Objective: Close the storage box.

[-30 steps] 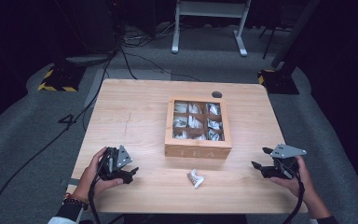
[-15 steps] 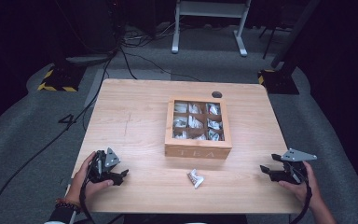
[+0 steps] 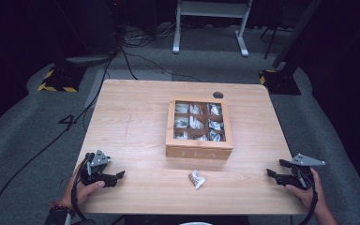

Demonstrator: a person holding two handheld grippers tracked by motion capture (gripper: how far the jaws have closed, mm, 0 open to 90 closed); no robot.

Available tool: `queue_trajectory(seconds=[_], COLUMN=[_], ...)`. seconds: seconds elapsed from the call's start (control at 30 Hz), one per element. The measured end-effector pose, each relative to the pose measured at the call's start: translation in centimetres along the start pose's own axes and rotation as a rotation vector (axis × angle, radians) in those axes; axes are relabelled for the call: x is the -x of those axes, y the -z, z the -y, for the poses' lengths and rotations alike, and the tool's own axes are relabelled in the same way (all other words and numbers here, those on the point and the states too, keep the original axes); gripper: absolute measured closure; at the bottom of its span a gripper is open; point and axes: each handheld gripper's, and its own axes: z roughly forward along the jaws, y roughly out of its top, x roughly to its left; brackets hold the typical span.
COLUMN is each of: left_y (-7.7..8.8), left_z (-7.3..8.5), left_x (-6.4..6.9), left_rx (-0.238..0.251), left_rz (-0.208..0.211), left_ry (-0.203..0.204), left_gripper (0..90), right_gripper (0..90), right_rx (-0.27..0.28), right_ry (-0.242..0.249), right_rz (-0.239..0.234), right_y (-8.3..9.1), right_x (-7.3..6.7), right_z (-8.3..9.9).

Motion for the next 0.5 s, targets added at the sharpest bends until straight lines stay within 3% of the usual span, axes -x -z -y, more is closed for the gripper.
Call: queue_trajectory(seconds=[0.5], left_y=[-0.01], left_z=[0.02], left_x=[0.04], left_rx=[0.001], left_rz=[-0.001], left_ry=[0.003], left_gripper=[15.3], right_gripper=[21.4], right_rx=[-0.003], right_ry=[0.001], right_rz=[0.006], right_y=[-0.04], right_x=[0.02], right_z=[0.0])
